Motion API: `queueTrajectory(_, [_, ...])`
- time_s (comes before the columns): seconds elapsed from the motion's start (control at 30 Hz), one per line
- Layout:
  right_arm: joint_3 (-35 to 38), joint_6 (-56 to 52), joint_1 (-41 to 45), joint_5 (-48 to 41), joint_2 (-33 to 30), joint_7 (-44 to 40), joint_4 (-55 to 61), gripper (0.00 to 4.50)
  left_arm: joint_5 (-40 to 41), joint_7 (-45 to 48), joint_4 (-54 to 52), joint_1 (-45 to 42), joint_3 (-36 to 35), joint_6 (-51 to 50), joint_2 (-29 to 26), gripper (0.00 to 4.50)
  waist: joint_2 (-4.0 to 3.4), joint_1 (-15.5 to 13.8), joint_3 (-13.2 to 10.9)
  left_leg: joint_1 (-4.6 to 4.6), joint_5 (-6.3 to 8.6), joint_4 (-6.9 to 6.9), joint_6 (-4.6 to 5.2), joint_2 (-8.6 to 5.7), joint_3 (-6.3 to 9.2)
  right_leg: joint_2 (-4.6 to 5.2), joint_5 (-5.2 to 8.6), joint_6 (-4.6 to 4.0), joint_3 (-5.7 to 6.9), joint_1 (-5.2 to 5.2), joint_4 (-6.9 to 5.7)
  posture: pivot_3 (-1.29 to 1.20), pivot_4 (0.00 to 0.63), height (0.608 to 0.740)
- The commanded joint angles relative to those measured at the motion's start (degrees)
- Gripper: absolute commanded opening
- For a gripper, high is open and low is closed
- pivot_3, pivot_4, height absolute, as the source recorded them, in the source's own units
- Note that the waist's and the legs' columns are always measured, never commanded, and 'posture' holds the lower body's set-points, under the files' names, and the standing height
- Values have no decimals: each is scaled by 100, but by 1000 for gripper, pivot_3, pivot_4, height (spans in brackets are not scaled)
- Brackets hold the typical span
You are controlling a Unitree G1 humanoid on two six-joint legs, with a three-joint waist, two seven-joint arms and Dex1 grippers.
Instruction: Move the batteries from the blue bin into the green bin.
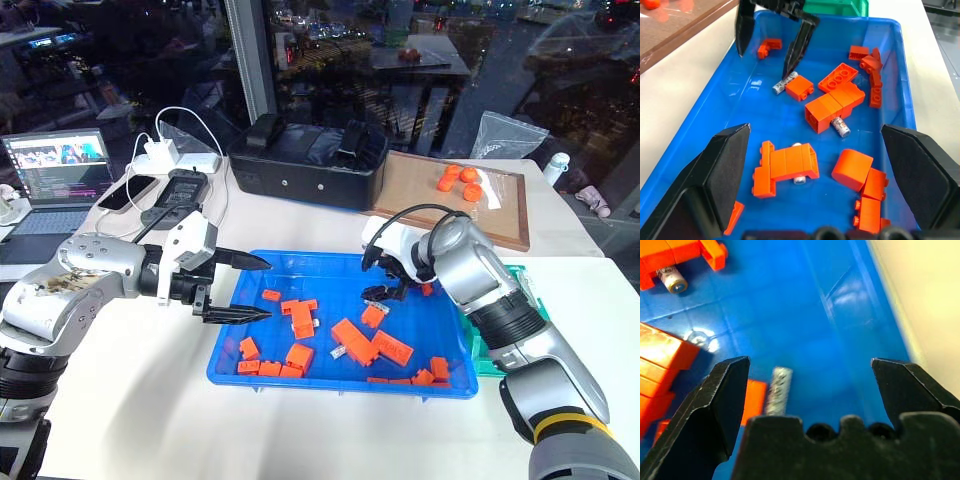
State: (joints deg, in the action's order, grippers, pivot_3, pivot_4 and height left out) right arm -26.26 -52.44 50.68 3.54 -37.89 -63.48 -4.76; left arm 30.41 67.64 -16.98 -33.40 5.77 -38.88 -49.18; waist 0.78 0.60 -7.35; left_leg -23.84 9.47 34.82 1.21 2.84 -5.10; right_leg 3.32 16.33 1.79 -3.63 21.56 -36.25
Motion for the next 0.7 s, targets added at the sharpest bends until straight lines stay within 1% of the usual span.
queueTrajectory(0.03, [82, -326, 62, -26, 136, 230, 75, 3070, -9, -23, -114, -44, -147, 46, -80, 4500, 0, 10, 0, 0, 0, -1, 0, 0, 0, 0, 0, 0, -1, 1, 0, 0, 150, 740])
queueTrajectory(0.2, [-18, -405, -5, -30, 215, 381, 15, 1387, -36, -23, -90, -67, -122, 58, -78, 4500, 0, 12, 0, -2, 0, -3, 0, 0, -2, -2, 0, 1, -3, 5, 1, 0, 150, 740])
queueTrajectory(0.5, [-139, -622, -182, -134, 278, 466, 46, 1387, -58, -13, -84, -41, -130, 76, -114, 4500, 1, 12, 0, -3, 0, -2, 0, -1, -16, -1, 0, 1, -4, 6, 0, 0, 150, 740])
queueTrajectory(0.7, [-250, -460, -239, -43, 254, 586, -277, 1387, -78, -15, -136, 4, -146, 72, -109, 4500, 1, 14, 0, -3, 0, -3, 0, 0, -16, -4, 0, 1, -4, 6, 1, 0, 150, 740])
